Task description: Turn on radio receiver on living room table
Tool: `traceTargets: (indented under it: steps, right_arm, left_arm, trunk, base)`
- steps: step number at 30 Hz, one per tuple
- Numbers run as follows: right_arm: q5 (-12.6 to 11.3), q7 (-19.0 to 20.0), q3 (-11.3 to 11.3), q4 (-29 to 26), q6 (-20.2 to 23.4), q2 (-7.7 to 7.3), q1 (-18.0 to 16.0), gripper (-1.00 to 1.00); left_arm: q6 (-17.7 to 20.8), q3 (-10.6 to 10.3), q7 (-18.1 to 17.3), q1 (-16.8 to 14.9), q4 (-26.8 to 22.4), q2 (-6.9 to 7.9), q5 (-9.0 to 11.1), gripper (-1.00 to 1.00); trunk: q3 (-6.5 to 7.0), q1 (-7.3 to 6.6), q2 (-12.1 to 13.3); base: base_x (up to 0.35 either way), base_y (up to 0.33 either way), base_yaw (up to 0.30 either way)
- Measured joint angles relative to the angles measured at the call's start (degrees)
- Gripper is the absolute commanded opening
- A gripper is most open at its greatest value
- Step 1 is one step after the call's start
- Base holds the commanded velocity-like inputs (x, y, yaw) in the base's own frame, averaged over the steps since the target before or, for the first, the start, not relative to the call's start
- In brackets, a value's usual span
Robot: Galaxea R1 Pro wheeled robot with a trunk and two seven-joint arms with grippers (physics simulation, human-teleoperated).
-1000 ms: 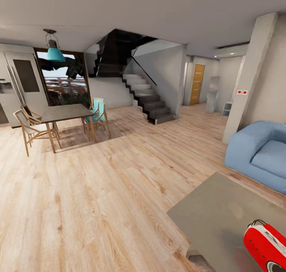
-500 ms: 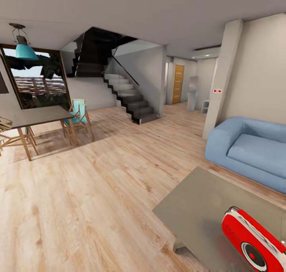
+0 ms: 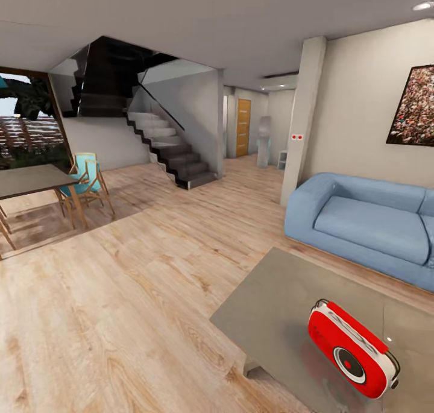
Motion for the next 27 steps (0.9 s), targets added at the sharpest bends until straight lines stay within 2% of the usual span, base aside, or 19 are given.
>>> traceTargets:
  steps: [27]
  right_arm:
    - [0.0, -0.01, 0.0, 0.0, 0.0, 0.0, 0.0, 1.0]
  left_arm:
    - [0.0, 0.0, 0.08, 0.0, 0.0, -0.05, 0.0, 1.0]
  trunk:
    - [0.0, 0.0, 0.0]
  base:
    - [0.0, 0.0, -0.283]
